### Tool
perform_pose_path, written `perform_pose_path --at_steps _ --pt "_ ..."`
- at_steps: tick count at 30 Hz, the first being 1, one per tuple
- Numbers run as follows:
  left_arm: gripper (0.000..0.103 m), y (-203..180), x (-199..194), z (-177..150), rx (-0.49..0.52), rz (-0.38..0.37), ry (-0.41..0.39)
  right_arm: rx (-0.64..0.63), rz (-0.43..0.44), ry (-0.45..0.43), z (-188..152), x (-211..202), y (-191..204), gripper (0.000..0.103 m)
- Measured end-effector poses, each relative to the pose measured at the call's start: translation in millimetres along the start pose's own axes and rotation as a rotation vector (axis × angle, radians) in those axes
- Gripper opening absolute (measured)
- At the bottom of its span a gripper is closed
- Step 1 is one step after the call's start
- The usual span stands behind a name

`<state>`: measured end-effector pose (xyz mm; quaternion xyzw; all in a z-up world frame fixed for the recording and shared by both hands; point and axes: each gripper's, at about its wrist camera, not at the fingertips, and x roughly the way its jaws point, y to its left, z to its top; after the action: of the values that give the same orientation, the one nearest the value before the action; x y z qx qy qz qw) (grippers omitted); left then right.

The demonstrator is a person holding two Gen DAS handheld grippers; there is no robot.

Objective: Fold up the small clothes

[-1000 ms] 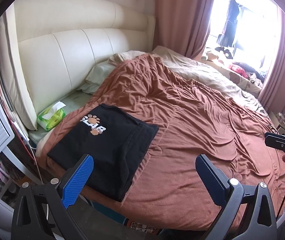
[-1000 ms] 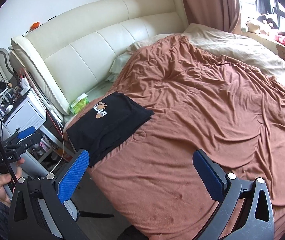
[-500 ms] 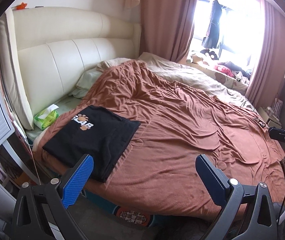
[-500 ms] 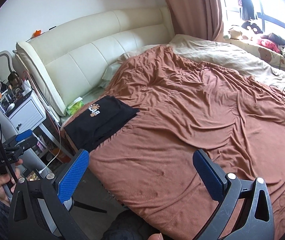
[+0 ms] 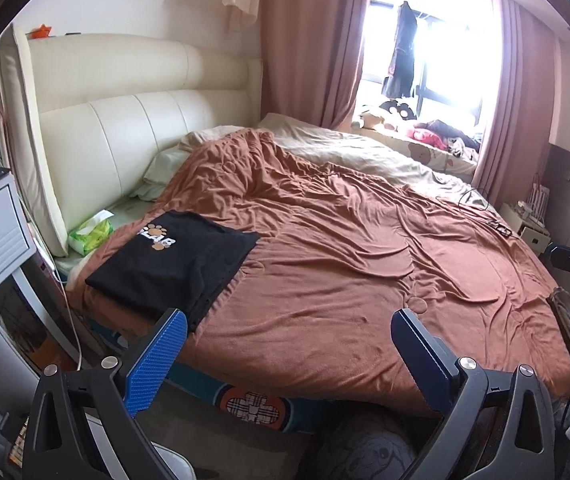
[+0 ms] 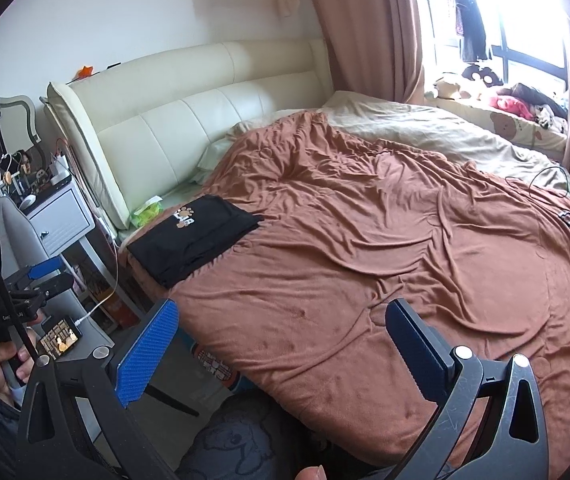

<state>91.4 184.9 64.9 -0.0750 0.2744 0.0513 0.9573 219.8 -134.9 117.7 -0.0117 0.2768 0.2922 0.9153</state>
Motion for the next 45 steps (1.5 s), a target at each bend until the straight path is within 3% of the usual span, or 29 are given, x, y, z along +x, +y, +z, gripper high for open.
perform_pose_path --at_steps 13,29,45 --pt "0.103 -40.6 -46.7 -46.3 0.038 -0.062 -0.062 0.006 -0.087 -0.098 -77.2 -72.6 1.0 0.103" --pt "0.103 -74.3 -65.5 -111.5 0.073 -0.052 -0.114 0.045 -0.144 -0.165 -167.5 -93.9 1.4 0.103" --pt "0.103 -92.7 -80.8 -129.1 0.086 -0.047 -0.142 0.063 -0.153 -0.138 -171.8 -94.9 4.6 0.103"
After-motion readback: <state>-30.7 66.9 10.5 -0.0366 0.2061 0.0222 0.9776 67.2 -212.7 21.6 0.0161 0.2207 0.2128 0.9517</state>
